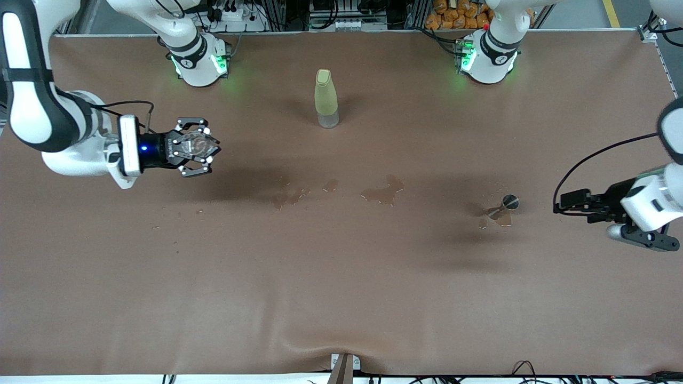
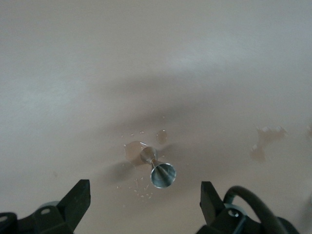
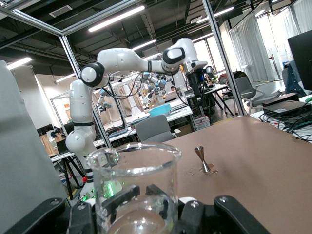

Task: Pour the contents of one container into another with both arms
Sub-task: 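Move the beaker inward while the left gripper reaches the steel jigger, then grasp the steel jigger with the left gripper and lift it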

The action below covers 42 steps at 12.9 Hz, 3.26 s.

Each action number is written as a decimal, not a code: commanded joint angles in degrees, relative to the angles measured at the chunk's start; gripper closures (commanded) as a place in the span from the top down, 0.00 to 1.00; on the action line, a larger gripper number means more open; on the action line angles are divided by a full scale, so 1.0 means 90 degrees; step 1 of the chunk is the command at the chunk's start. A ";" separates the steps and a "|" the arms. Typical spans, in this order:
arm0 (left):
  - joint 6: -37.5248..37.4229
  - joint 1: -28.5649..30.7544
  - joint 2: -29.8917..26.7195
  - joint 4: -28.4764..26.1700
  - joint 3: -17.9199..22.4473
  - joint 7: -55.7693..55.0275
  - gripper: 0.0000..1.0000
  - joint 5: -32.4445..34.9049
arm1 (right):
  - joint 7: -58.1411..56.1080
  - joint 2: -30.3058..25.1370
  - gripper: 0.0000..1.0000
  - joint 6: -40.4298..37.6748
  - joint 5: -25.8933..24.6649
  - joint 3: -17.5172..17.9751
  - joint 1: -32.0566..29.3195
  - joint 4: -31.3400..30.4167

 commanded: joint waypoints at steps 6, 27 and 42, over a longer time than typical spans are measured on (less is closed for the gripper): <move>-0.0043 0.1167 0.0135 -0.1553 -0.0055 0.5296 1.00 -0.1250 | 0.0033 -0.0278 0.00 0.0629 0.0812 -0.0004 0.1020 -0.0351; 0.0347 0.0846 0.2225 -0.1496 -0.0094 1.2157 0.92 -0.3330 | -0.1442 -0.0238 0.00 0.1529 0.2015 0.0690 0.1607 -0.0995; 0.0435 0.0545 0.2167 -0.1252 -0.0113 1.2167 0.00 -0.3389 | -0.1432 -0.0219 0.00 0.1500 0.2015 0.0690 0.1588 -0.0985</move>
